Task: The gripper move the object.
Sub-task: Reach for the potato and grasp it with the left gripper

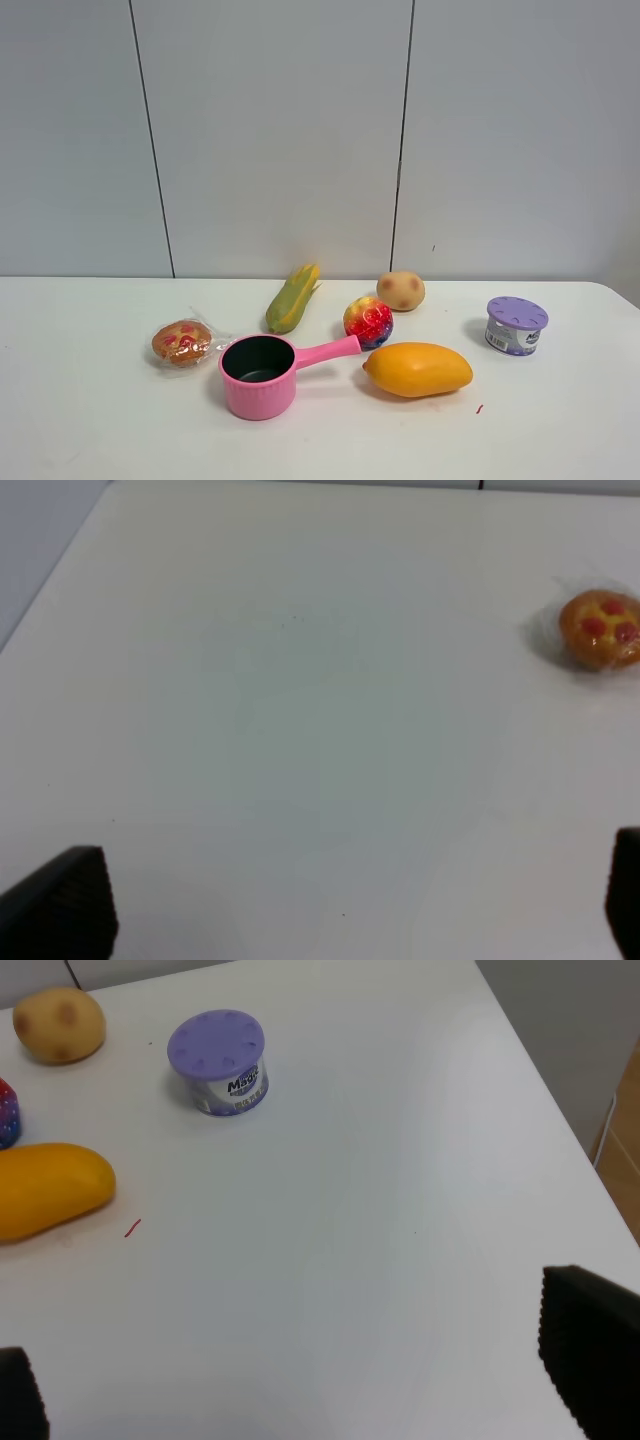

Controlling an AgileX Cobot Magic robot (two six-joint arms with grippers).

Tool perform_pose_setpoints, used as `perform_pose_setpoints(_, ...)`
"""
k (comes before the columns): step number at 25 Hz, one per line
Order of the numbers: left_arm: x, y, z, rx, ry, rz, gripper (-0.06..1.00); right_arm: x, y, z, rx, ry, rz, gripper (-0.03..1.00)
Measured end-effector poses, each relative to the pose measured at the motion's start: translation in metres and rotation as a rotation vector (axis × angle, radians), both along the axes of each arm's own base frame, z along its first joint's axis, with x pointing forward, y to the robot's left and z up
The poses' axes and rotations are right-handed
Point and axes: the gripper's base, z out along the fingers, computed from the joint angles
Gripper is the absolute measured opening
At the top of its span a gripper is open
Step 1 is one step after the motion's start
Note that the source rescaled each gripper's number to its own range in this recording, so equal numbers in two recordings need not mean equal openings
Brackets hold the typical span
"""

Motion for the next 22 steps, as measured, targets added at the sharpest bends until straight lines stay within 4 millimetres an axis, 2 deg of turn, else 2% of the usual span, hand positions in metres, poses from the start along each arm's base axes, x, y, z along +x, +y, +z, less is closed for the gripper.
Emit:
perform_pose_setpoints(7, 0.0, 0.0, 0.002, 0.003, -0.002, 0.002, 1.0, 0.0, 0.0, 0.0, 0.0, 0.0, 0.0, 1.0)
perform_pose_setpoints(11, 0.009, 0.002, 0.029, 0.01, 0.019, -0.001, 1.0, 0.0, 0.0, 0.0, 0.0, 0.0, 0.0, 1.0)
perform_pose_setpoints(15, 0.037, 0.006, 0.073, 0.06, 0.07, -0.03, 1.0, 0.0, 0.0, 0.0, 0.0, 0.0, 0.0, 1.0)
perform_pose_setpoints(18, 0.068, 0.011, 0.109, 0.079, 0.091, -0.044, 1.0, 0.0, 0.0, 0.0, 0.0, 0.0, 0.0, 1.0)
perform_pose_setpoints(22, 0.122, 0.019, 0.144, 0.069, 0.133, -0.056, 1.0, 0.0, 0.0, 0.0, 0.0, 0.0, 0.0, 1.0)
